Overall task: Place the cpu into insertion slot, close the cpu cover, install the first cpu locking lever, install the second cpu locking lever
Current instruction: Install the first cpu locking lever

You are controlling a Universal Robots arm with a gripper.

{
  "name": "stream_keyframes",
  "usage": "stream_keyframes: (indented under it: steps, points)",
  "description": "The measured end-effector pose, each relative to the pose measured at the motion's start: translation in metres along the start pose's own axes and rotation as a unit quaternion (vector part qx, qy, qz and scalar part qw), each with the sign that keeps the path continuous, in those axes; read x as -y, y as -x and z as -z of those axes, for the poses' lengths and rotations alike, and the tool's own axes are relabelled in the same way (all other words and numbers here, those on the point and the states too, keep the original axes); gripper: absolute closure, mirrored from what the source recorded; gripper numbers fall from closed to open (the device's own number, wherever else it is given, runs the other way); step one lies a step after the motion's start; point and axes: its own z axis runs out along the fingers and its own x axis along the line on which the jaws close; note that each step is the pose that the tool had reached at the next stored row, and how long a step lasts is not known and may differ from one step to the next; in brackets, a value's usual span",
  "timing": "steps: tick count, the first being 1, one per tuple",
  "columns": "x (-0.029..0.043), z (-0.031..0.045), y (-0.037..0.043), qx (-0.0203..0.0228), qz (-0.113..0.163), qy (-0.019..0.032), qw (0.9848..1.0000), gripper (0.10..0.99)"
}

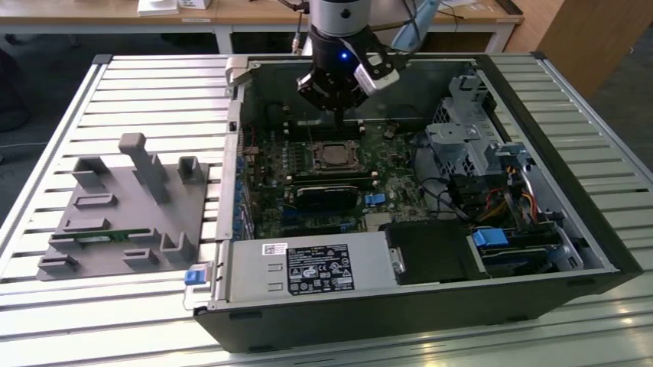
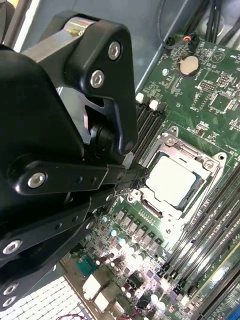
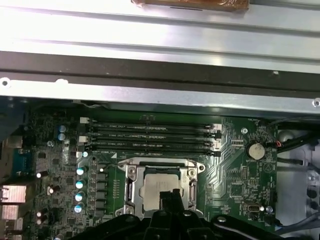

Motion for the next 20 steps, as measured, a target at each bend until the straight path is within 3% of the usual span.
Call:
stream_keyframes:
  steps: [6,10,12,15,20]
  points:
    - [-0.0002,0.0002,-0.0082,0.0003,0.000,0.0000,1.0000,0.965]
    - [-0.0002,0.0002,-0.0082,-0.0176,-0.001,0.0004,0.9998,0.965]
    - [-0.0002,0.0000,-0.0083,-0.0221,-0.001,0.0006,0.9998,0.965]
    - [-0.0002,-0.0002,-0.0113,-0.0229,-0.001,0.0005,0.9997,0.965]
    - [-0.0005,0.0000,-0.0241,-0.0229,-0.001,0.0006,0.9997,0.965]
